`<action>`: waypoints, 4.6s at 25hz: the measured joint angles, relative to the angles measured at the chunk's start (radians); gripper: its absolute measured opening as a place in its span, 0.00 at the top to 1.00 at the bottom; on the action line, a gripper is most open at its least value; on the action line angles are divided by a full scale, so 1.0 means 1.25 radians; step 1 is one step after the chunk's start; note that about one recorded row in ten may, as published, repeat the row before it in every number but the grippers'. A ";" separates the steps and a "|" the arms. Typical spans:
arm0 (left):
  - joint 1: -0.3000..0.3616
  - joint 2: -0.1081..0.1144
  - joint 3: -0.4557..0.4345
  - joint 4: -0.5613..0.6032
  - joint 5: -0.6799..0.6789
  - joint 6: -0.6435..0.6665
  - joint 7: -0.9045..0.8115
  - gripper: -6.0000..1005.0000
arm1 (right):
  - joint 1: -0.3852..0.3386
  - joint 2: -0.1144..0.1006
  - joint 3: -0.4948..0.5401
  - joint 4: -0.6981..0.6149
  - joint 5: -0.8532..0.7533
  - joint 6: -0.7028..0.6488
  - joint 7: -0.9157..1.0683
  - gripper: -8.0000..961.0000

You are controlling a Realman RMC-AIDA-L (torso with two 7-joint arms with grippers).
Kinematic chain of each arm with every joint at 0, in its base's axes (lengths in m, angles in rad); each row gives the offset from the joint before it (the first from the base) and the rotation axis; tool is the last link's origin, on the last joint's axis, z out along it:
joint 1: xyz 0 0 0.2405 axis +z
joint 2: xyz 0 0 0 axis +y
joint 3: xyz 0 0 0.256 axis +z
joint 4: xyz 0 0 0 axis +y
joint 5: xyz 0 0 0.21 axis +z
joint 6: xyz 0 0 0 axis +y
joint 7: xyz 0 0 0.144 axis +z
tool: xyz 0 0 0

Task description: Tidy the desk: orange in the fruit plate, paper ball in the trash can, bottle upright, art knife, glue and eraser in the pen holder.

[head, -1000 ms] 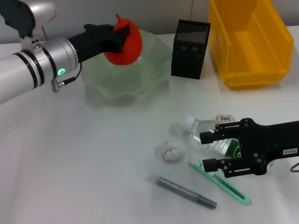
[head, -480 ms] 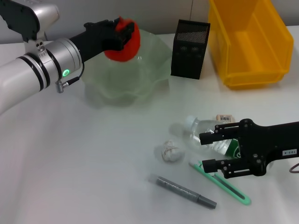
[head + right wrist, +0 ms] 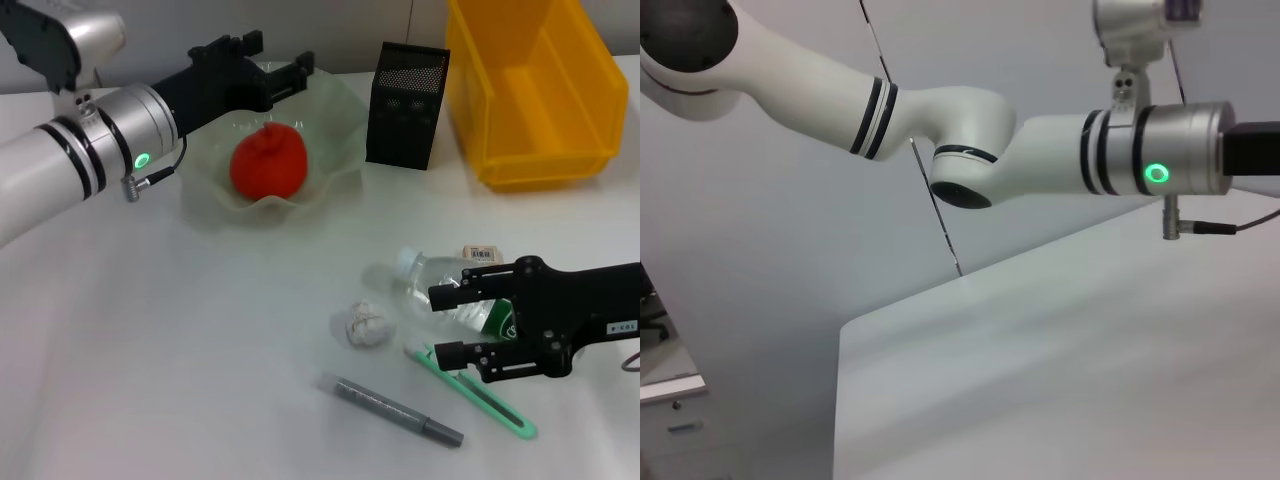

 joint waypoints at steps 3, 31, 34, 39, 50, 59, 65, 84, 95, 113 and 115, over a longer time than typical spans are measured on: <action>0.017 0.000 0.011 0.012 0.006 0.063 0.000 0.35 | 0.004 -0.003 0.000 -0.012 -0.004 -0.003 0.030 0.30; 0.494 0.058 0.348 0.459 0.091 0.807 -0.207 0.14 | 0.245 -0.018 -0.314 -0.475 -0.468 -0.131 0.826 0.30; 0.492 0.058 0.346 0.460 0.109 0.805 -0.204 0.14 | 0.288 -0.007 -0.332 -0.407 -0.532 -0.114 0.842 0.30; 0.491 0.057 0.347 0.457 0.113 0.798 -0.200 0.14 | 0.303 0.000 -0.382 -0.377 -0.572 -0.061 0.851 0.30; 0.494 0.054 0.352 0.453 0.116 0.780 -0.200 0.14 | 0.328 0.001 -0.403 -0.306 -0.481 0.037 0.806 0.30; 0.490 0.045 0.346 0.453 0.153 0.770 -0.200 0.14 | 0.353 0.001 -0.404 -0.175 -0.378 0.147 0.738 0.30; 0.495 0.045 0.351 0.454 0.156 0.765 -0.188 0.14 | 0.391 0.002 -0.438 -0.049 -0.365 0.229 0.718 0.30; 0.496 0.032 0.345 0.451 0.175 0.747 -0.169 0.14 | 0.401 0.009 -0.639 0.045 -0.282 0.401 0.720 0.30; 0.494 0.030 0.345 0.451 0.175 0.740 -0.171 0.14 | 0.399 0.009 -0.649 0.050 -0.285 0.424 0.721 0.41; 0.491 0.028 0.345 0.453 0.173 0.737 -0.171 0.14 | 0.283 -0.010 -0.328 -0.478 -0.392 0.092 0.774 0.52; 0.491 0.028 0.345 0.452 0.173 0.737 -0.170 0.14 | 0.265 -0.019 -0.258 -0.540 -0.414 0.072 0.768 0.53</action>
